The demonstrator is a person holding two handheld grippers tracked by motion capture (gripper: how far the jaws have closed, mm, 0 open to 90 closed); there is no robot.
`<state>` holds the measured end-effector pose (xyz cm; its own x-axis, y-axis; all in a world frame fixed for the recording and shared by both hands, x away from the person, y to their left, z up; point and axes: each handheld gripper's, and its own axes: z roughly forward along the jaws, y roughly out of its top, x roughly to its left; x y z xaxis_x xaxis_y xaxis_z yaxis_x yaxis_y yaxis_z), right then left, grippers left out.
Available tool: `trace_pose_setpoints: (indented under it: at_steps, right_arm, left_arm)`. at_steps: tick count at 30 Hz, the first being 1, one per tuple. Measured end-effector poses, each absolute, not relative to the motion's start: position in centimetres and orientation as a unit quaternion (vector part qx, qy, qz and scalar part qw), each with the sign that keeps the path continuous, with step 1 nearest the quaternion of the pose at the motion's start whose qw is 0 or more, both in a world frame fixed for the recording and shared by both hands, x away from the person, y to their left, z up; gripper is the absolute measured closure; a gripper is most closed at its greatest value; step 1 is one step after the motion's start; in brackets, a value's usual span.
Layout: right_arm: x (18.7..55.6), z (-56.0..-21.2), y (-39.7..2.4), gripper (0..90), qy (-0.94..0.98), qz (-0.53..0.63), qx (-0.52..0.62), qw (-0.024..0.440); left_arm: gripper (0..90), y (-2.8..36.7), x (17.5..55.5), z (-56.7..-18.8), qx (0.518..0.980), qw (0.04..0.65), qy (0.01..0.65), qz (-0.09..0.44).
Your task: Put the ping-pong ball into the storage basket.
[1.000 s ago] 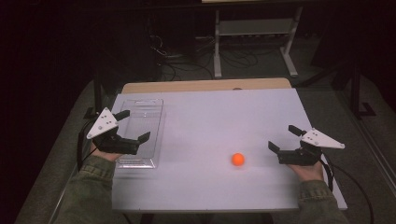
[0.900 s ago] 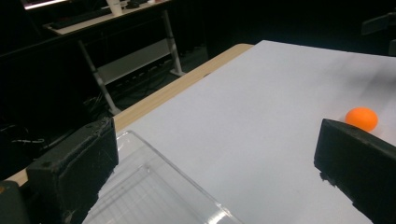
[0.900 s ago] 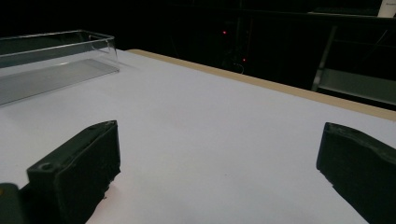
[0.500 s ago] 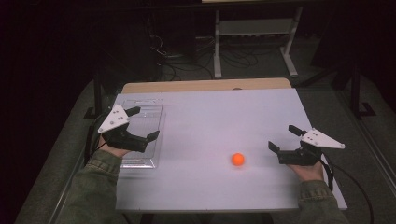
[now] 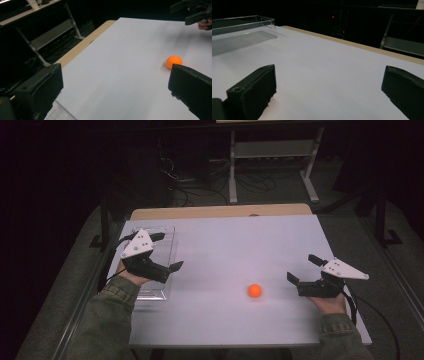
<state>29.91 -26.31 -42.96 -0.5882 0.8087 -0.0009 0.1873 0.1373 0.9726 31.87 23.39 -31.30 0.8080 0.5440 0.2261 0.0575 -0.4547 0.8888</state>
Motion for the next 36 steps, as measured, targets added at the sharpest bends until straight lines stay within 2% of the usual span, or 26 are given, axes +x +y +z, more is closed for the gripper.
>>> trace_pose_setpoints:
  at_steps: [36]
  right_arm:
    - [29.9, -42.9, -26.2, 0.0, 0.699, 0.557, 0.354, 0.277]
  left_arm:
    - [0.0, 18.3, 34.1, -31.4, 0.856, 0.454, 0.135, 0.208]
